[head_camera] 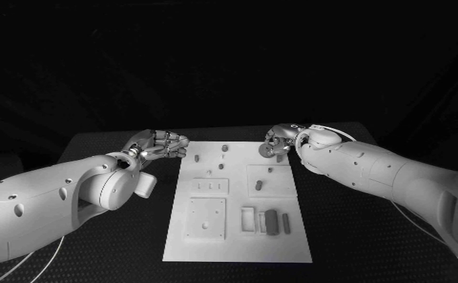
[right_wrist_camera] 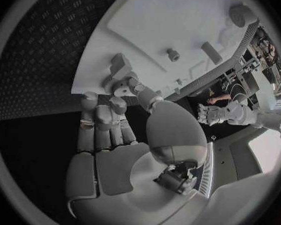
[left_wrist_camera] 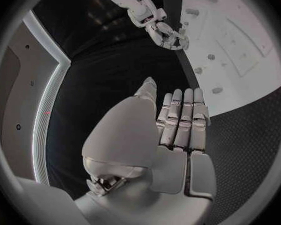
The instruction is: Assemble the parts on the task board
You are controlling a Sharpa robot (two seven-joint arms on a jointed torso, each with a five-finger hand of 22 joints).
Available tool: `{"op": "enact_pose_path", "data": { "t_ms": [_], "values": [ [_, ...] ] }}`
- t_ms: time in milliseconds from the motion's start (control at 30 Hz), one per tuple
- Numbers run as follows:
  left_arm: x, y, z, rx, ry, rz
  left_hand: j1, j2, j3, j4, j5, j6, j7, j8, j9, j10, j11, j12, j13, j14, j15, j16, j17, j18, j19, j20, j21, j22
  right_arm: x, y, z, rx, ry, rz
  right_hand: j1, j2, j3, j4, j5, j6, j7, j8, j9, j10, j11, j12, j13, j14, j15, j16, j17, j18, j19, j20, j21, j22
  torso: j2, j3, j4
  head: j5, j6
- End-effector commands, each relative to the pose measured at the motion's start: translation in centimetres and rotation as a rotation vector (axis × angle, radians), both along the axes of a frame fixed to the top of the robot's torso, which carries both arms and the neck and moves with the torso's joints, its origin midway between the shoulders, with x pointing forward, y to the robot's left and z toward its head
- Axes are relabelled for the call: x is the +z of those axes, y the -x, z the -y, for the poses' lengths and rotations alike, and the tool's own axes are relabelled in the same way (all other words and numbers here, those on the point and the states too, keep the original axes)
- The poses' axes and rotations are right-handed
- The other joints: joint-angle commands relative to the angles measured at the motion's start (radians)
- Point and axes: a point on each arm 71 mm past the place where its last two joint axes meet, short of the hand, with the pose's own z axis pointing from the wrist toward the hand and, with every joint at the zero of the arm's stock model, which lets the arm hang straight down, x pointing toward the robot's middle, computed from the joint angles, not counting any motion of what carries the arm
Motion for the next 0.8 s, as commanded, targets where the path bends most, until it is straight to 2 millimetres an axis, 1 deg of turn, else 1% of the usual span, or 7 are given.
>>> {"op": "enact_pose_path", "data": {
  "t_ms": [33, 267, 367, 500, 667, 733, 800],
  "values": [
    [0.1, 0.1, 0.2, -0.014, 0.011, 0.003, -0.010, -0.003, 0.007, 0.001, 0.001, 0.002, 0.000, -0.005, -0.001, 0.010, 0.000, -0.006, -0.001, -0.001, 0.006, -0.006, 0.002, -0.007, 0.003, 0.001, -0.006, -0.001, -1.1, 0.5, -0.3, 0.005, 0.074, -0.021, 0.000, 0.006, -0.008, 0.000, 0.002, 0.101, 0.016, 0.008, 0.004, -0.008, -0.002, 0.008, -0.003, 0.007, -0.005, 0.004, 0.001, 0.014, -0.002, -0.001, 0.007, 0.019, 0.001, 0.0003, 0.0001, 0.000, 0.001],
    [0.2, 0.1, 0.0, -0.009, 0.011, 0.006, -0.010, -0.003, 0.007, 0.001, 0.001, 0.002, 0.000, -0.005, -0.001, 0.010, 0.000, -0.006, -0.001, -0.001, 0.006, -0.006, 0.002, -0.007, 0.003, 0.000, -0.006, -0.001, 0.9, 0.0, -1.2, 0.014, 0.101, 0.098, 0.004, 0.003, -0.012, 0.000, 0.002, 0.110, 0.012, 0.011, 0.003, -0.003, -0.006, 0.012, -0.010, 0.014, -0.009, 0.005, 0.001, 0.014, 0.003, -0.003, 0.011, 0.018, 0.000, -0.0003, 0.0013, 0.000, 0.006],
    [0.2, 0.1, 0.0, -0.007, 0.011, 0.007, -0.009, -0.003, 0.007, 0.000, 0.001, 0.003, 0.000, -0.005, -0.001, 0.010, 0.000, -0.006, -0.001, -0.001, 0.006, -0.006, 0.002, -0.007, 0.003, 0.000, -0.006, -0.001, 1.9, -0.1, -1.9, 0.025, 0.094, 0.149, 0.006, -0.002, -0.014, 0.000, 0.002, 0.113, 0.011, 0.012, 0.003, 0.000, -0.007, 0.013, -0.013, 0.017, -0.011, 0.005, 0.001, 0.014, 0.006, -0.005, 0.012, 0.018, 0.000, 0.0005, 0.0013, 0.001, 0.007],
    [0.2, 0.1, 0.0, -0.006, 0.011, 0.008, -0.009, -0.003, 0.007, 0.000, 0.001, 0.003, -0.001, -0.004, -0.001, 0.011, 0.000, -0.007, -0.001, -0.001, 0.006, -0.006, 0.002, -0.007, 0.003, 0.000, -0.006, -0.001, 2.8, 0.0, -3.3, 0.053, 0.095, 0.184, 0.008, -0.020, -0.018, 0.001, 0.002, 0.114, 0.010, 0.011, 0.000, 0.002, -0.008, 0.014, -0.019, 0.020, -0.013, 0.004, 0.000, 0.014, 0.009, -0.007, 0.013, 0.016, 0.000, 0.0008, 0.0007, 0.005, 0.009],
    [0.2, 0.1, 0.0, -0.006, 0.011, 0.009, -0.009, -0.003, 0.007, 0.000, 0.001, 0.003, -0.001, -0.004, -0.001, 0.011, 0.000, -0.007, -0.001, -0.001, 0.006, -0.007, 0.003, -0.007, 0.003, 0.000, -0.006, -0.001, 3.2, 0.2, -4.9, 0.085, 0.089, 0.212, 0.006, -0.023, -0.019, 0.002, 0.002, 0.117, 0.009, 0.012, 0.000, 0.003, -0.009, 0.015, -0.022, 0.022, -0.013, 0.003, 0.000, 0.014, 0.011, -0.007, 0.013, 0.016, 0.000, 0.0008, 0.0007, 0.006, 0.012],
    [0.2, 0.1, 0.1, -0.006, 0.011, 0.009, -0.009, -0.003, 0.007, 0.000, 0.001, 0.003, -0.001, -0.004, -0.001, 0.011, 0.000, -0.007, -0.001, -0.001, 0.006, -0.007, 0.003, -0.007, 0.003, 0.000, -0.006, -0.001, 3.4, 0.5, -6.0, 0.108, 0.089, 0.222, 0.006, -0.024, -0.019, 0.002, 0.002, 0.118, 0.009, 0.012, -0.001, 0.004, -0.010, 0.015, -0.023, 0.023, -0.014, 0.003, -0.001, 0.014, 0.012, -0.007, 0.014, 0.015, 0.000, 0.0007, 0.0010, 0.008, 0.012],
    [0.2, 0.1, 0.1, -0.006, 0.011, 0.010, -0.009, -0.003, 0.007, 0.000, 0.001, 0.003, -0.001, -0.004, -0.001, 0.011, 0.000, -0.007, -0.001, -0.001, 0.006, -0.007, 0.003, -0.007, 0.003, 0.000, -0.006, -0.001, 3.5, 0.7, -6.7, 0.123, 0.087, 0.231, 0.005, -0.025, -0.019, 0.002, 0.002, 0.119, 0.009, 0.012, -0.001, 0.005, -0.010, 0.016, -0.024, 0.025, -0.014, 0.003, -0.001, 0.014, 0.014, -0.008, 0.014, 0.015, 0.000, 0.0011, 0.0011, 0.009, 0.014]
  ]
}}
